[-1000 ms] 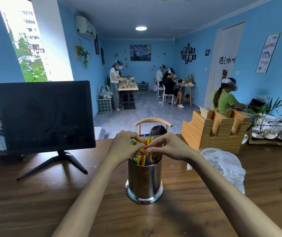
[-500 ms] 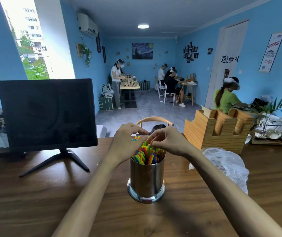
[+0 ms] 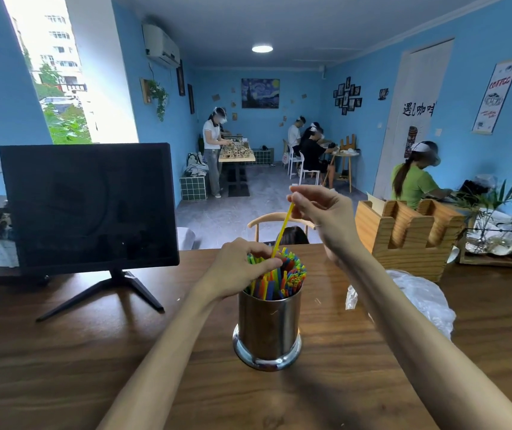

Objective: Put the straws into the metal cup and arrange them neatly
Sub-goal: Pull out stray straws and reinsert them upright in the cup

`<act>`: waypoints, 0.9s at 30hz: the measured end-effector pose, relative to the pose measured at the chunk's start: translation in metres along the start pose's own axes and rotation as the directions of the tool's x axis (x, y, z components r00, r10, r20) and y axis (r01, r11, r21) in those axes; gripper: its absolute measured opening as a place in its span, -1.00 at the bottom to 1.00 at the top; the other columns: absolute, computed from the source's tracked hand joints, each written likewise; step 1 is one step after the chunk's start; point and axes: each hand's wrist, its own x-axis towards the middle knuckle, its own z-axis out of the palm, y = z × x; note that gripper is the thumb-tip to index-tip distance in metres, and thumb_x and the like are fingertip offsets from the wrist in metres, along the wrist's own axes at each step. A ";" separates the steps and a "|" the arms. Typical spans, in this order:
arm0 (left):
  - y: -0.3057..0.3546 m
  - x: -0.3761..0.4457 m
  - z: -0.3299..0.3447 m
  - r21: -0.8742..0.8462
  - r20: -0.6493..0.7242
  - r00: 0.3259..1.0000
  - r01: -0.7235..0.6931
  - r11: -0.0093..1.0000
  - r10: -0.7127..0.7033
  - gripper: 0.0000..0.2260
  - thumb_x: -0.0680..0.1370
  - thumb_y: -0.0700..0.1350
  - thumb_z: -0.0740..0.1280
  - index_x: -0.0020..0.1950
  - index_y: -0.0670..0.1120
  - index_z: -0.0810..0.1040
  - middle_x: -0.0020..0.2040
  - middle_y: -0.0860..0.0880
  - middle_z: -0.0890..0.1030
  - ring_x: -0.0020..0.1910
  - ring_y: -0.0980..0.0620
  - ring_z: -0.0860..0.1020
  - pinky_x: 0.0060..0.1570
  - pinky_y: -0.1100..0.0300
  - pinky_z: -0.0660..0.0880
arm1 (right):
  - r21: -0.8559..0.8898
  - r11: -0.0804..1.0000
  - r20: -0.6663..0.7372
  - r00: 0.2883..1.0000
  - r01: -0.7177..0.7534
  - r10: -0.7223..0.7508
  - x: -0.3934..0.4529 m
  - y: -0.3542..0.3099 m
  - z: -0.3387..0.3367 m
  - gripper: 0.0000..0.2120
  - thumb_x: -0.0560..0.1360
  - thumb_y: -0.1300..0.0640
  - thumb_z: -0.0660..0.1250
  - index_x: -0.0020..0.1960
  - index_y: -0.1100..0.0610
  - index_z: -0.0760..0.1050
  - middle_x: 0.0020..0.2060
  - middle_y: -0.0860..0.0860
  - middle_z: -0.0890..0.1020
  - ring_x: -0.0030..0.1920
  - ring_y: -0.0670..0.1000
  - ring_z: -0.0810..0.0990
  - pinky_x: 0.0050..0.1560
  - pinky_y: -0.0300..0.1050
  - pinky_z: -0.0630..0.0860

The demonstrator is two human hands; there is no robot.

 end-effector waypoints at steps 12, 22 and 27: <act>-0.010 0.009 -0.015 -0.529 -0.500 0.811 -0.007 0.848 -0.305 -0.89 0.44 -0.07 0.59 -0.10 -0.06 0.73 -0.26 -0.01 0.73 -0.32 0.10 0.62 -0.30 0.27 0.51 | 0.103 0.994 -0.350 0.934 -0.042 0.076 -0.001 0.013 -0.020 -0.97 0.51 0.23 0.49 -0.09 0.19 0.68 -0.34 -0.03 0.69 -0.30 -0.03 0.66 -0.14 -0.14 0.66; -0.007 0.014 -0.006 -0.882 -0.446 0.605 -0.172 0.438 -0.660 -0.64 0.49 -0.26 0.53 0.27 -0.27 0.60 0.01 -0.18 0.72 -0.23 0.05 0.68 -0.14 0.21 0.65 | 0.089 0.987 -0.276 0.949 -0.135 0.154 -0.020 0.034 -0.011 -0.95 0.48 0.21 0.51 -0.08 0.18 0.69 -0.28 0.03 0.72 -0.24 0.00 0.70 -0.06 -0.04 0.66; -0.013 0.017 0.000 -0.810 -0.522 0.574 -0.102 0.577 -0.631 -0.63 0.46 -0.17 0.57 0.22 -0.26 0.65 0.05 -0.21 0.72 -0.21 0.07 0.62 -0.22 0.22 0.59 | 0.133 0.980 -0.266 0.947 -0.148 0.179 -0.023 0.035 -0.014 -0.87 0.48 0.23 0.51 0.02 0.22 0.67 -0.22 0.05 0.74 -0.20 0.04 0.72 -0.06 -0.07 0.65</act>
